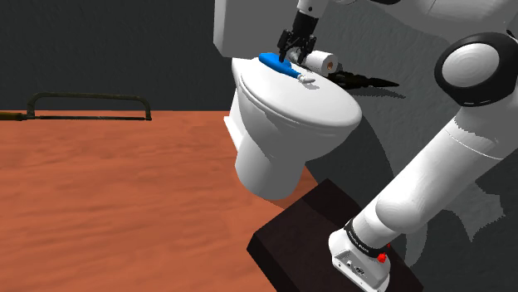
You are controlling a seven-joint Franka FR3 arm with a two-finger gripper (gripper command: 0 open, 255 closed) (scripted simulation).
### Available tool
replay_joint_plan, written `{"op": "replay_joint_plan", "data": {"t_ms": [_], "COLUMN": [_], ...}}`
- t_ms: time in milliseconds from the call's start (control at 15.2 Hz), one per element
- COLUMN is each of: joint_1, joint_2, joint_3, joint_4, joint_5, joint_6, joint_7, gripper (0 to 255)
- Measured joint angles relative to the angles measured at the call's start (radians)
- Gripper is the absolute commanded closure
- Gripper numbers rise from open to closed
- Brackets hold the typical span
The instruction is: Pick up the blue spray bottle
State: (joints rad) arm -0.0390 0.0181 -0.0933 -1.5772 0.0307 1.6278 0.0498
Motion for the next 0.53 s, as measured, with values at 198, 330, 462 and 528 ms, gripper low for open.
{"op": "replay_joint_plan", "data": {"t_ms": [198,330,462,528], "joint_1": [-0.001,-0.001,-0.001,-0.001], "joint_2": [0.004,0.003,-0.002,-0.002], "joint_3": [-0.001,-0.001,-0.001,-0.001], "joint_4": [-0.026,-0.054,-0.086,-0.091], "joint_5": [0.000,0.000,0.000,0.000], "joint_6": [0.028,0.055,0.082,0.087], "joint_7": [-0.002,-0.004,-0.004,-0.005], "gripper": [0,0,0,255]}}
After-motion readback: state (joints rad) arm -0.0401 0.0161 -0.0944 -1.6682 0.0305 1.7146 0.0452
